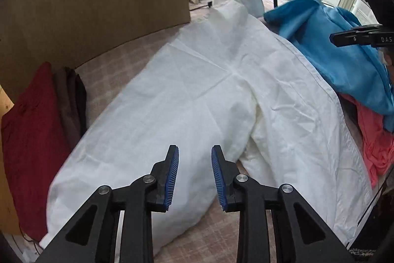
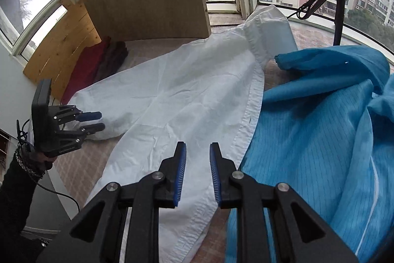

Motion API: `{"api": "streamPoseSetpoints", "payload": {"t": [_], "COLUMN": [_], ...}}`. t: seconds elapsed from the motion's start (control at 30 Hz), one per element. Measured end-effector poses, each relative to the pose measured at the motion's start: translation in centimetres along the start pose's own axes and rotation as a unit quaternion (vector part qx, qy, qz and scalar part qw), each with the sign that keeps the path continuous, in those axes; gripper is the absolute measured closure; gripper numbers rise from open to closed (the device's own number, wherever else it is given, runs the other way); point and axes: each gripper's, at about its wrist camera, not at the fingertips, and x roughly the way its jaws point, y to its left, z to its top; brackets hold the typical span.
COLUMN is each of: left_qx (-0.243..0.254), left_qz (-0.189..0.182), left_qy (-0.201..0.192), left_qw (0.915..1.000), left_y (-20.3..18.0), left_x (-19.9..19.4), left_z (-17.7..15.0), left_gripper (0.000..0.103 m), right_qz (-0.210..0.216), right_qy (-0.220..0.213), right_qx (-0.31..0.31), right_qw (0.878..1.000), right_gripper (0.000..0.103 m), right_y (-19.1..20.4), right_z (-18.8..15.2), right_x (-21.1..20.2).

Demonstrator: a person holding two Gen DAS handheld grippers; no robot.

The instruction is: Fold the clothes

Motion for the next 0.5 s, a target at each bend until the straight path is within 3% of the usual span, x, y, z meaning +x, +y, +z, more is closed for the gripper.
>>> {"api": "streamPoseSetpoints", "payload": {"t": [0.07,0.1,0.3,0.5], "left_qx": [-0.006,-0.01,-0.013,-0.006], "left_qz": [0.003,-0.001,0.014,0.022], "left_qy": [0.016,0.029,0.088,0.118], "left_qw": [0.9998,0.9995,0.9959,0.9928], "left_y": [1.8,2.7,4.6,5.0], "left_x": [0.6,1.1,5.0,7.0], "left_z": [1.1,1.5,2.1,2.2], "left_gripper": [0.052,0.048,0.047,0.044], "right_qz": [-0.011,-0.018,-0.044,-0.021], "right_qy": [-0.008,-0.012,-0.004,0.017], "right_qx": [-0.015,-0.024,-0.045,-0.071], "right_qw": [1.0,0.999,0.998,0.997], "right_gripper": [0.079,0.069,0.065,0.065], "right_y": [-0.8,-1.2,-4.1,-4.2], "right_z": [2.9,4.4,12.7,15.6], "right_x": [1.4,2.1,8.0,12.0]}}
